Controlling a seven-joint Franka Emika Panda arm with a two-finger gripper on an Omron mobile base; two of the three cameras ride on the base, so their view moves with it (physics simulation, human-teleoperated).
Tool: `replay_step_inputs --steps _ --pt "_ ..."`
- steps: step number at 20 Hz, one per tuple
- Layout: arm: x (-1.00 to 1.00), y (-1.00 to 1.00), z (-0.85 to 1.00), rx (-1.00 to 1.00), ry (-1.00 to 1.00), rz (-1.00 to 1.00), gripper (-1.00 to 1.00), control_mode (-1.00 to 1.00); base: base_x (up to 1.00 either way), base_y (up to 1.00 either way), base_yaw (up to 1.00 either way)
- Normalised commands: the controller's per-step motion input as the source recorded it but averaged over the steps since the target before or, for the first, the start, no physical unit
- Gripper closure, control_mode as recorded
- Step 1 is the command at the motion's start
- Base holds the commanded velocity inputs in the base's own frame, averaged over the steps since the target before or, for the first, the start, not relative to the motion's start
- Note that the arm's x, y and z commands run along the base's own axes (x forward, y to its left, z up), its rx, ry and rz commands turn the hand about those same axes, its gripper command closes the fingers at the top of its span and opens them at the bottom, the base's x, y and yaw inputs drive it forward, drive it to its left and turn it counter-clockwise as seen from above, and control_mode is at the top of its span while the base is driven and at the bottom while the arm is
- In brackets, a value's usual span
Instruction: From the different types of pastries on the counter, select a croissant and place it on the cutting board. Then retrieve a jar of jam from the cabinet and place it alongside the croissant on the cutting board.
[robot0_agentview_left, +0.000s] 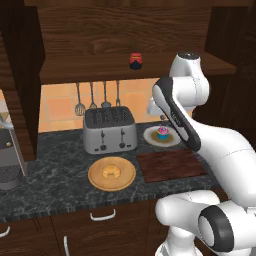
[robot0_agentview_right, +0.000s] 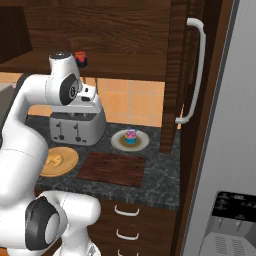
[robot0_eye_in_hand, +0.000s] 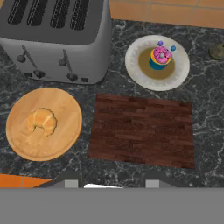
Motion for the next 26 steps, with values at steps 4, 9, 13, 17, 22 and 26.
replay_step_inputs --steps 4,9,13,17,22,26 --pt "0.0 0.27 -0.13 0.0 0.01 0.0 -1.0 -1.0 0.0 0.0 0.0" --pt "0.0 0.63 -0.39 0.0 0.1 0.0 -1.0 -1.0 0.0 0.0 0.0" --pt "0.01 0.64 -0.51 0.0 0.21 0.0 -1.0 -1.0 0.0 0.0 0.0" --pt "0.03 0.48 -0.68 0.0 0.28 0.0 -1.0 -1.0 0.0 0.0 0.0" --pt "0.03 0.4 -0.63 0.0 0.25 0.0 -1.0 -1.0 0.0 0.0 0.0" --pt "0.0 0.32 -0.53 0.0 0.18 0.05 -1.0 -1.0 0.0 0.0 0.0"
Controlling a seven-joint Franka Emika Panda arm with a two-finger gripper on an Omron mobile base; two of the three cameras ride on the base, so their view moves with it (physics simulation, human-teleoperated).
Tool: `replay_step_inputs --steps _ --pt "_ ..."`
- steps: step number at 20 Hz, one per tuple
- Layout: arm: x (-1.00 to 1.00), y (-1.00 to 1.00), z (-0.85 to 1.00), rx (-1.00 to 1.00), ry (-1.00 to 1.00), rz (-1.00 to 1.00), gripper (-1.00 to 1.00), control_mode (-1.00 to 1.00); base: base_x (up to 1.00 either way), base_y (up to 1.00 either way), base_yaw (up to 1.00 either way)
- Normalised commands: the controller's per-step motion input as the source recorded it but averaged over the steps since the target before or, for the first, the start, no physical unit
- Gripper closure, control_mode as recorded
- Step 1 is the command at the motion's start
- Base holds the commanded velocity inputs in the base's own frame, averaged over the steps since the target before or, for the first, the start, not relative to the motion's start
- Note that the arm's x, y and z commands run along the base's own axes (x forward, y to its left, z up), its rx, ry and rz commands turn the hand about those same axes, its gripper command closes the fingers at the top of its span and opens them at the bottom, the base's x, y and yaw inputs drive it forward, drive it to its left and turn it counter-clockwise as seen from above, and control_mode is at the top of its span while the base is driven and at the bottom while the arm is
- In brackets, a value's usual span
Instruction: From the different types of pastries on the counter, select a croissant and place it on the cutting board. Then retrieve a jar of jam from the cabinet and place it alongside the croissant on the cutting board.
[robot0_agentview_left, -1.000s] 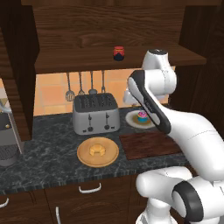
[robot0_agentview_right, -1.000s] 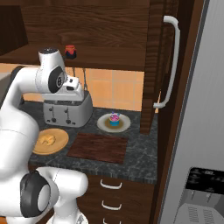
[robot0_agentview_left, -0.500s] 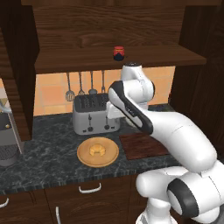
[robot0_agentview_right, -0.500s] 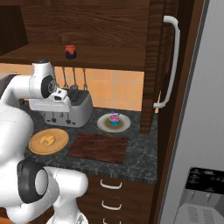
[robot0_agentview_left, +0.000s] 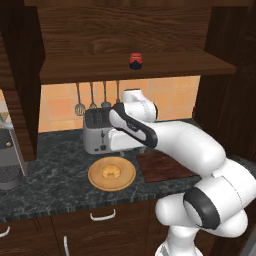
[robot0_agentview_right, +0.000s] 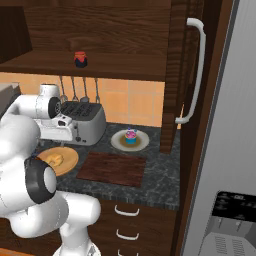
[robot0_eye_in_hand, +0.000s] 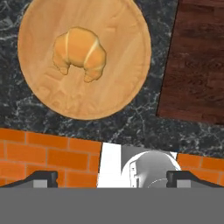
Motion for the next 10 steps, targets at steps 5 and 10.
replay_step_inputs --steps 5,10 --pt "0.01 0.25 -0.44 0.0 0.13 0.09 -1.0 -1.0 0.0 0.0 0.0" --pt "0.09 0.14 -0.48 0.0 0.07 0.15 -1.0 -1.0 0.0 0.0 0.0"
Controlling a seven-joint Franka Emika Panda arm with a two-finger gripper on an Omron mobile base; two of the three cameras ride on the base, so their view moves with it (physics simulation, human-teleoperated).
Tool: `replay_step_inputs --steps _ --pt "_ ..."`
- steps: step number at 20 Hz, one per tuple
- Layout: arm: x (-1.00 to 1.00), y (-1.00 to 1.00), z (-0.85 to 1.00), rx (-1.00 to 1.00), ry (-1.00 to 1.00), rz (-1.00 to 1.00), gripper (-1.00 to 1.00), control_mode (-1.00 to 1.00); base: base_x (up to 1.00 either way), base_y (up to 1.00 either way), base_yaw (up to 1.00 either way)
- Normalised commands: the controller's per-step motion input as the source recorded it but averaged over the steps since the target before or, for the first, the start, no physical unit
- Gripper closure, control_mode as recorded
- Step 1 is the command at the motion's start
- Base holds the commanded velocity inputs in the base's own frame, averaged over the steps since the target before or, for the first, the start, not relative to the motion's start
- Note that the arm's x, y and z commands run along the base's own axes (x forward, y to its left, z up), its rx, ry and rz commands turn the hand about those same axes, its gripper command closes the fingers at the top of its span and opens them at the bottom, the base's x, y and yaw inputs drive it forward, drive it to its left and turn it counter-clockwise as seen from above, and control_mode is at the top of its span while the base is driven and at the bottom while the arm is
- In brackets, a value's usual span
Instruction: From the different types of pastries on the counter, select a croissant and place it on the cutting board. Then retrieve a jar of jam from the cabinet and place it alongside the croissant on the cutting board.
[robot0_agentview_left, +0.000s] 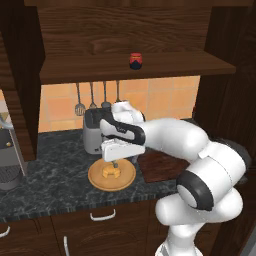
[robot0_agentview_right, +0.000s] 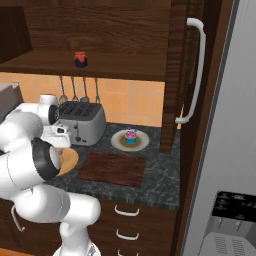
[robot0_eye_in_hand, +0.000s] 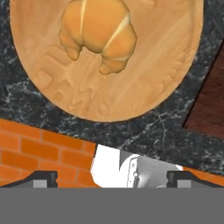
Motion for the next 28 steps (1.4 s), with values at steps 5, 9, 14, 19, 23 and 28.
replay_step_inputs --steps 5,9,14,19,23,28 --pt "0.27 0.0 -0.37 0.0 0.02 0.18 -1.0 -1.0 0.0 0.0 0.0" --pt "0.33 0.0 -0.29 0.0 0.01 0.15 -1.0 -1.0 0.0 0.0 0.0" --pt "0.27 0.08 -0.37 0.01 0.01 0.11 -1.0 -1.0 0.0 0.0 0.0" --pt "0.38 0.28 -0.45 0.01 0.04 0.07 -1.0 -1.0 0.0 0.0 0.0" --pt "0.5 0.25 -0.32 0.02 0.03 0.04 -1.0 -1.0 0.0 0.0 0.0" --pt "0.51 0.11 -0.22 0.03 0.03 0.03 -1.0 -1.0 0.0 0.0 0.0"
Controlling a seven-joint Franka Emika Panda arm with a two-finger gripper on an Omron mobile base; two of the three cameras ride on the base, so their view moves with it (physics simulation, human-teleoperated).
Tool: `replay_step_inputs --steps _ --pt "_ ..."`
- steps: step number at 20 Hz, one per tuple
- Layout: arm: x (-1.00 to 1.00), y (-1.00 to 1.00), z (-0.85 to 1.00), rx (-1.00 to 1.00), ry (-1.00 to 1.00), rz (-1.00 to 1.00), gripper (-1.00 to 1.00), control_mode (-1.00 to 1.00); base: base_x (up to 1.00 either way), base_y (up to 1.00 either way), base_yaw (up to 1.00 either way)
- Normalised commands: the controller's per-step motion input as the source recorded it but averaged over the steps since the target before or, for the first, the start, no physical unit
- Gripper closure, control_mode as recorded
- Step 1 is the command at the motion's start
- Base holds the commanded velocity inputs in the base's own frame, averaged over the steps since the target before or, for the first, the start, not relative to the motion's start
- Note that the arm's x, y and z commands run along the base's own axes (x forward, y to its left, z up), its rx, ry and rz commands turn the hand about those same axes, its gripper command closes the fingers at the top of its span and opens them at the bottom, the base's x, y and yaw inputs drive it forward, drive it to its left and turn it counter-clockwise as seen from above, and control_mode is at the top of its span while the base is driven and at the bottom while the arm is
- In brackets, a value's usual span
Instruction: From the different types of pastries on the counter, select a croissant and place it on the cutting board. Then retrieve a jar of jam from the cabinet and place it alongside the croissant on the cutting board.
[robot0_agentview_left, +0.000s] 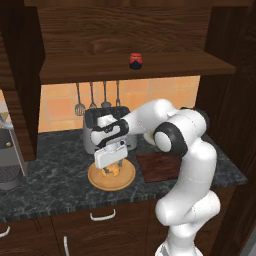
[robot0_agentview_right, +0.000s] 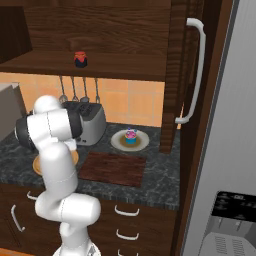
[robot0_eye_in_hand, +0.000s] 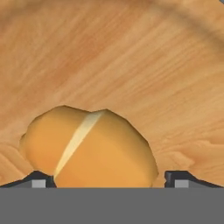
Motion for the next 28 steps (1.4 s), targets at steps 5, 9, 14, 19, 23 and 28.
replay_step_inputs --steps 5,9,14,19,23,28 --pt "0.15 0.06 -0.26 0.0 0.01 0.04 -1.0 -1.0 0.0 0.0 0.0" --pt "0.0 0.3 -0.41 0.0 0.0 0.05 1.0 -1.0 0.0 0.0 0.0" --pt "0.0 0.04 -0.04 0.01 -0.03 0.04 1.0 -1.0 0.0 0.0 0.0" --pt "-0.05 -0.5 0.39 0.04 0.0 0.0 1.0 -1.0 0.0 0.0 0.0" --pt "-0.09 -0.79 0.32 0.06 0.0 0.0 1.0 -1.0 0.0 0.0 0.0" --pt "-0.06 -0.9 0.19 0.06 0.0 0.0 1.0 -1.0 0.0 0.0 0.0"
